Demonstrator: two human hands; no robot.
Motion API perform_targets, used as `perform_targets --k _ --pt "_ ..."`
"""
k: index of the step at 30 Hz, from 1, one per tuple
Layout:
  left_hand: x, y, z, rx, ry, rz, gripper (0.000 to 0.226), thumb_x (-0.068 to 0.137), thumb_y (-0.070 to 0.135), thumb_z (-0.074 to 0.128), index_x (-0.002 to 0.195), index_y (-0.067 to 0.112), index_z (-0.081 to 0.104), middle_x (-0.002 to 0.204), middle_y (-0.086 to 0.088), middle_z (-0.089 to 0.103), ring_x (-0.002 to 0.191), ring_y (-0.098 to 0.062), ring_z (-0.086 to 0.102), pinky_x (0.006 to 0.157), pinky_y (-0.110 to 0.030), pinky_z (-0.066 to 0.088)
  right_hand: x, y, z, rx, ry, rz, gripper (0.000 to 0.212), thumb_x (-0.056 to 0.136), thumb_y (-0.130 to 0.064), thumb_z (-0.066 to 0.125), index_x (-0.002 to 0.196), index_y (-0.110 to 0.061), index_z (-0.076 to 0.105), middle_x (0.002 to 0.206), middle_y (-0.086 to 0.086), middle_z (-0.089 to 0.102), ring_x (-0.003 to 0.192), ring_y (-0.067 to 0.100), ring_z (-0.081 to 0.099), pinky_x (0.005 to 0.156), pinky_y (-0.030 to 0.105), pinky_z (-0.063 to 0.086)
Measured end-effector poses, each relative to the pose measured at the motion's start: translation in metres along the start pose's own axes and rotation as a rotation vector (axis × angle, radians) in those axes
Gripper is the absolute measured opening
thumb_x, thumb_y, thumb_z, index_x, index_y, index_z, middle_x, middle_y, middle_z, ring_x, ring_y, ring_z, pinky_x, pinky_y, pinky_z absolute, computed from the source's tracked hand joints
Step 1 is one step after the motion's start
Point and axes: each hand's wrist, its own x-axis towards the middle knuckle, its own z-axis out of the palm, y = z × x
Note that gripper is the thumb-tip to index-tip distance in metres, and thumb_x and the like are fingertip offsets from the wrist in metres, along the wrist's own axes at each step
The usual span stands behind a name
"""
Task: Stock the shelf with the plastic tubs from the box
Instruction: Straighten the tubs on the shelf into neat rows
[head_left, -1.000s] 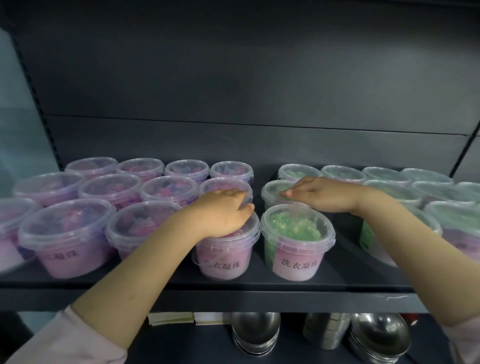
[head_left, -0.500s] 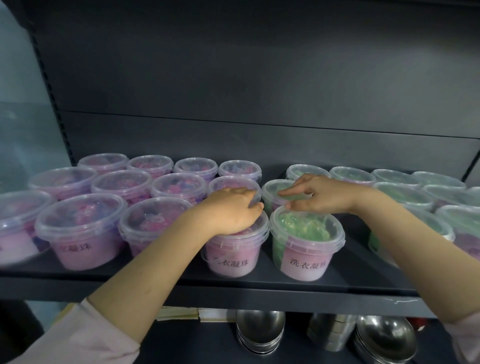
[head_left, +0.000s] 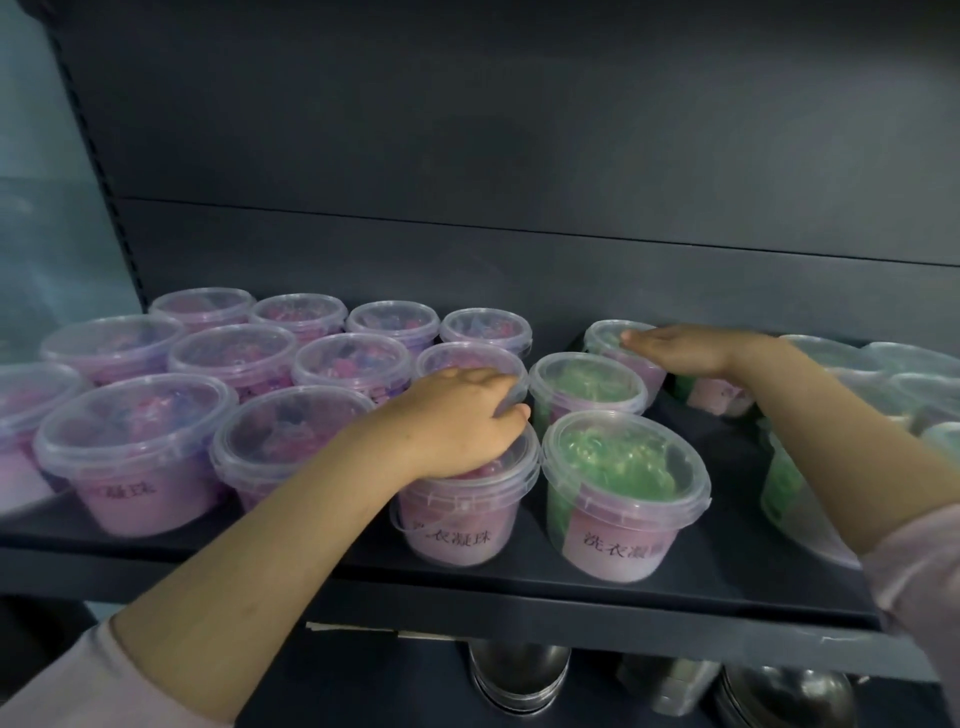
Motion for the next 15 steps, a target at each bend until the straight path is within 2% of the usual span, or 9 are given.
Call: perform_targets --k 5,8,15 --pt "0.001 -0.001 0.002 -0.015 -0.013 -0.022 0.06 0.096 0.053 0.026 0.151 0.029 0.018 0.159 0.007 0.016 0.145 -0.018 0.014 0.116 -0.037 0.015 0.011 -0.02 0.004 -0.007 -0.04 0.001 0.079 0.084 -0.078 0.027 0.136 -0.025 0.053 0.149 0.0 0.043 0.139 0.021 0.036 0.117 0.041 0.022" --pt "0.001 -0.001 0.001 -0.007 -0.015 -0.024 0.06 0.096 0.054 0.026 0.15 0.029 0.019 0.159 0.007 0.017 0.145 -0.018 0.014 0.116 -0.039 0.017 0.016 -0.039 0.01 -0.047 -0.069 -0.078 0.078 0.084 -0.08 0.023 0.139 -0.032 0.049 0.152 -0.003 0.039 0.14 0.02 0.035 0.118 0.042 0.021" --pt "0.003 -0.002 0.002 -0.002 -0.001 -0.02 0.061 0.095 0.054 0.026 0.15 0.028 0.021 0.158 0.006 0.018 0.145 -0.018 0.014 0.116 -0.039 0.016 0.024 -0.046 0.011 -0.047 -0.071 -0.119 0.068 0.089 -0.073 0.028 0.139 -0.031 0.049 0.152 -0.002 0.039 0.139 0.02 0.037 0.117 0.041 0.023"
